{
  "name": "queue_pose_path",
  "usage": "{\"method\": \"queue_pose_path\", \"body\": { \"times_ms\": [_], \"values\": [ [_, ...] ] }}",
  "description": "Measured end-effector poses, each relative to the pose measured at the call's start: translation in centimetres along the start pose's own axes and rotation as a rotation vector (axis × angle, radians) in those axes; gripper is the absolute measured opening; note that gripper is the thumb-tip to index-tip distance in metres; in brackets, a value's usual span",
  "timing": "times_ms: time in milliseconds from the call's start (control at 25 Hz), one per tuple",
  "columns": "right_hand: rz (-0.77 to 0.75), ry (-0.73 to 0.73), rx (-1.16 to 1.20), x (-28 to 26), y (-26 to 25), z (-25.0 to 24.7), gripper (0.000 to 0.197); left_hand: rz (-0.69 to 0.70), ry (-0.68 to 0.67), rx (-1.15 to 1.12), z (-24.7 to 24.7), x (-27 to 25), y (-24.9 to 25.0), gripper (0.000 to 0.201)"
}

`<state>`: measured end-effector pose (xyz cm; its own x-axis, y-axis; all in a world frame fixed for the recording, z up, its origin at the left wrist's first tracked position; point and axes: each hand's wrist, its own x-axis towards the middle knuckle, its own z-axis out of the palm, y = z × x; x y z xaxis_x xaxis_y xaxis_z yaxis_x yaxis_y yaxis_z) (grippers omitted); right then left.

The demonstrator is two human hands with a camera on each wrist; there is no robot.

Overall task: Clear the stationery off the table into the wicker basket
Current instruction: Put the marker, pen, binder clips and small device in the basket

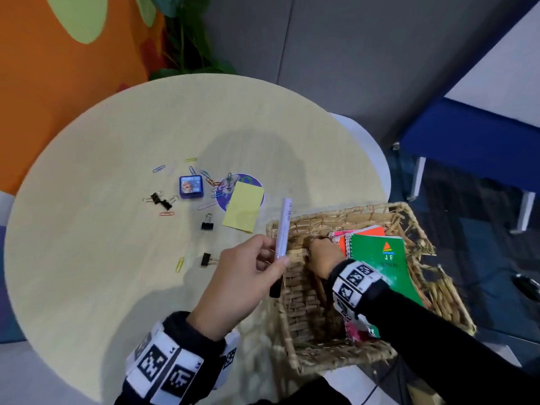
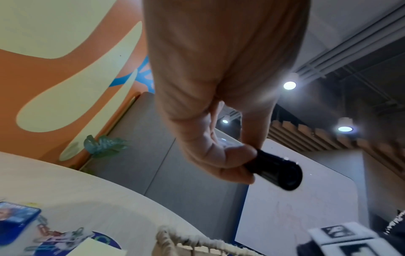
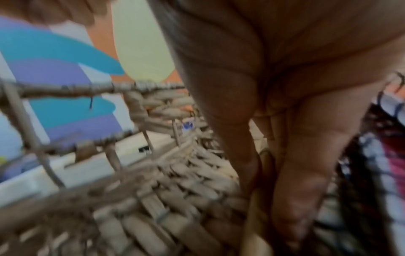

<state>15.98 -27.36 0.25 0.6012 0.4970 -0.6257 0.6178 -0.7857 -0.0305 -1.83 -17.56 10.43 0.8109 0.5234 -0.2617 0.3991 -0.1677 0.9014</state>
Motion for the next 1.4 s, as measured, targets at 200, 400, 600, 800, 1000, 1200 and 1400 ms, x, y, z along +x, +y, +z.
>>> {"method": "queue_pose_path", "body": {
  "times_ms": [200,400,600,800,1000,1200,1400],
  "values": [
    [-0.015,0.07,0.071,-1.8,1.4,-2.9,0.025,-0.011,-0.133,0.143,3.2,-0.2,1.3,0.042],
    [0.016,0.37,0.507,-8.4,9.3,-5.3,0.027,0.024,-0.36,0.546,8.8,3.3,1.4,0.034],
    [0.092,0.381,0.652,-11.7,13.0,-3.7,0.022,-0.12,-0.604,0.94,12.4,6.3,2.5,0.014],
    [0.126,0.381,0.71,-12.2,14.3,-2.5,0.018,-0.102,-0.568,0.81,13.6,7.1,1.0,0.014],
    [0.067,0.368,0.718,-12.3,13.3,-2.9,0.016,-0.092,-0.584,0.937,13.0,7.8,1.7,0.036],
    [-0.142,0.41,0.823,-12.0,8.7,-6.5,0.009,0.1,-0.132,0.417,4.2,6.3,0.5,0.017],
    [-0.403,0.388,0.935,-9.6,-0.9,-10.1,0.007,-0.111,0.097,0.576,-3.7,5.4,-9.5,0.027]
  ]
}}
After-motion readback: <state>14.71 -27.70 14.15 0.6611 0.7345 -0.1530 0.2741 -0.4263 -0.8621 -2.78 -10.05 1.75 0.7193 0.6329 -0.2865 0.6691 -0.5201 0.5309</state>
